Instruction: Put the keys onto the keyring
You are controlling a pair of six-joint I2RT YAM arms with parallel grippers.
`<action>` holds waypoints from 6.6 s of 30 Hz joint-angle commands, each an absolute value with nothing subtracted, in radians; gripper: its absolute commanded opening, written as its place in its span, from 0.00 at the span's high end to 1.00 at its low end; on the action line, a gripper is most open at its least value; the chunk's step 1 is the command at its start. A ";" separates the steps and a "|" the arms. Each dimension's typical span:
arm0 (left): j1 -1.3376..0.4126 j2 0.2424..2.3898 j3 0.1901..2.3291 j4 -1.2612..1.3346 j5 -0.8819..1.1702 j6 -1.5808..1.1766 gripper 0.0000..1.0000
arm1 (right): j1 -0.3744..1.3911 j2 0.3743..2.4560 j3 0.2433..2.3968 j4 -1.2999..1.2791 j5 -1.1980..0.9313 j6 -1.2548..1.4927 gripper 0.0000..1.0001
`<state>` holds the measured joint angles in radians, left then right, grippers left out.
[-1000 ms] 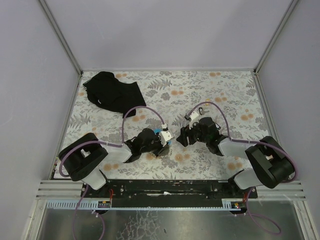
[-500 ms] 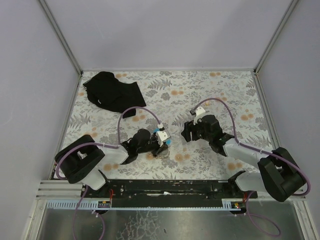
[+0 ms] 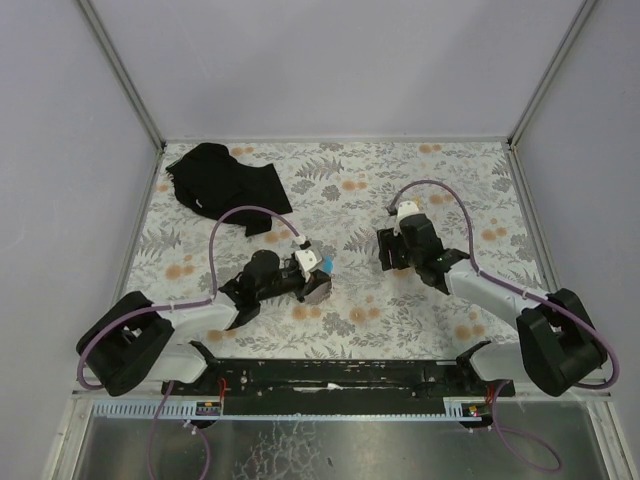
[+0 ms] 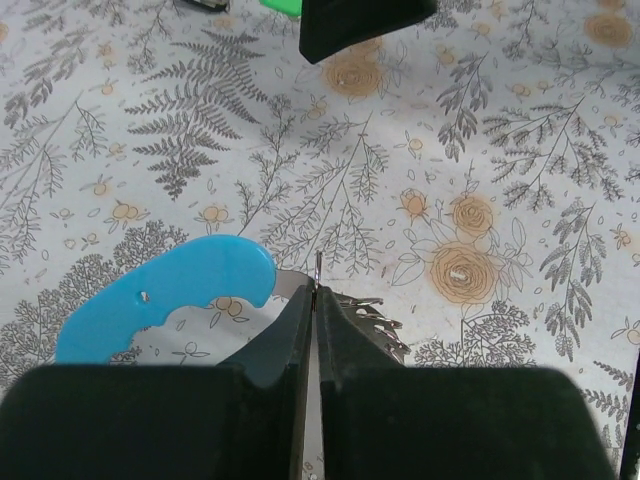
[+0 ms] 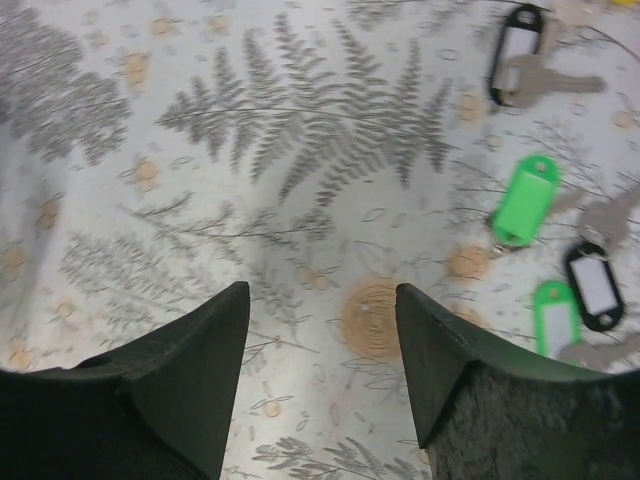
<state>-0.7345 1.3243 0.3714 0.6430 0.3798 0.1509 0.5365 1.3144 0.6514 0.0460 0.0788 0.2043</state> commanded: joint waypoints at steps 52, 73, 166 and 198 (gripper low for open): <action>-0.715 1.226 0.365 0.603 0.412 0.163 0.99 | 0.500 1.439 0.662 -0.133 0.108 0.568 0.97; -0.715 1.231 0.367 0.604 0.408 0.162 0.99 | 0.582 1.407 0.649 -0.156 0.038 0.538 0.65; -0.715 1.192 0.357 0.609 0.421 0.154 0.99 | 0.503 1.435 0.940 -0.209 -0.360 -0.081 1.00; -0.715 1.032 0.334 0.555 0.519 0.246 1.00 | 0.504 1.065 0.443 0.735 -0.887 -0.078 1.00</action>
<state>-0.7189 1.0115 0.3237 0.5629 0.4679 0.1871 0.5056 1.0557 0.4408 0.6380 -0.7891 -0.0662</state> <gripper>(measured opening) 0.008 0.027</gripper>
